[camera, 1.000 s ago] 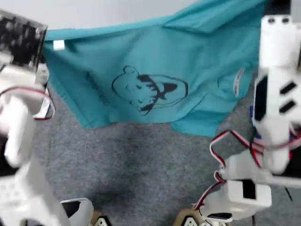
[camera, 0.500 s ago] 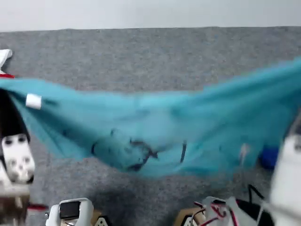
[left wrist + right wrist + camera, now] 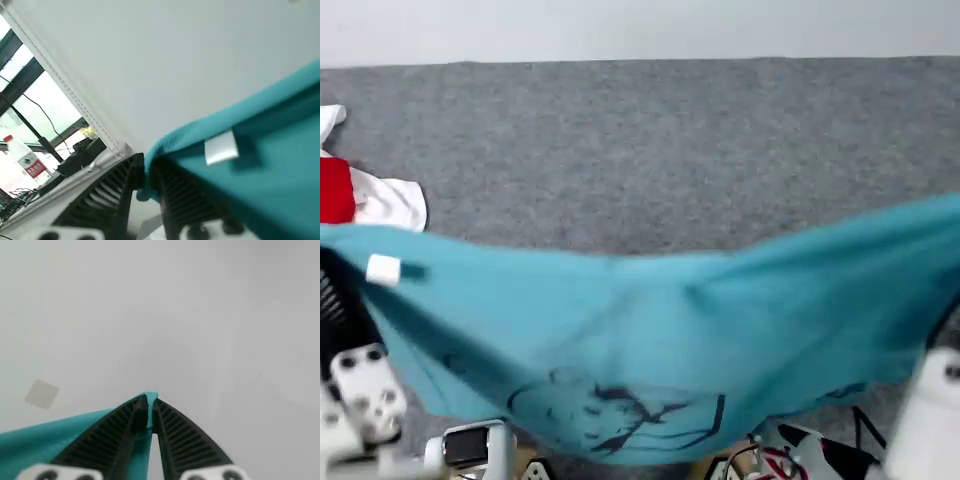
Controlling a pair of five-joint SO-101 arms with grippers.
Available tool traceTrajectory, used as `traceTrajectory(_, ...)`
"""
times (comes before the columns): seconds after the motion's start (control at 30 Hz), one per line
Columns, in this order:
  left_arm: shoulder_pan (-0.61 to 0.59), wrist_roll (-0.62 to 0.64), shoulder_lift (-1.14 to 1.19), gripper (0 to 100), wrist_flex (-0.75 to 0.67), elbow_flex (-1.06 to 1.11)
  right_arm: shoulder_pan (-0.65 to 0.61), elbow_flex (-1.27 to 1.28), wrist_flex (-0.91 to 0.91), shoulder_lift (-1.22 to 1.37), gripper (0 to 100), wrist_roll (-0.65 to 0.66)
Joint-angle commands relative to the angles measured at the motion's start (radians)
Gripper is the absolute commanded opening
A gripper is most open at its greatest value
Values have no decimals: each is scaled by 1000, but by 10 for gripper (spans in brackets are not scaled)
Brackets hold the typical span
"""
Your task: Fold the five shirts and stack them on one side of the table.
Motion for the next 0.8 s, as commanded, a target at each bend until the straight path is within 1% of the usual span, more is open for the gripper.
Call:
traceTrajectory(0.0,-6,-8,20,3,3,125,5,109,2,64,8,-68)
traceTrajectory(0.1,-6,-8,28,3,-8,266,5,215,-1,91,8,-109)
traceTrajectory(0.17,-6,-6,26,3,-63,390,5,290,-1,114,9,-140)
traceTrajectory(0.23,-6,-6,25,3,-147,522,4,364,-2,136,9,-167)
traceTrajectory(0.3,-6,-6,26,3,-258,657,2,439,-12,162,9,-198)
traceTrajectory(0.47,-2,-6,28,3,-597,961,-68,595,-22,249,9,-250)
traceTrajectory(0.63,2,-6,29,3,-933,1259,-93,709,-137,374,9,-301)
traceTrajectory(0.7,25,-6,29,3,-1037,1351,-94,736,-183,424,9,-307)
traceTrajectory(0.77,55,-6,29,3,-1083,1402,-101,749,-208,467,9,-307)
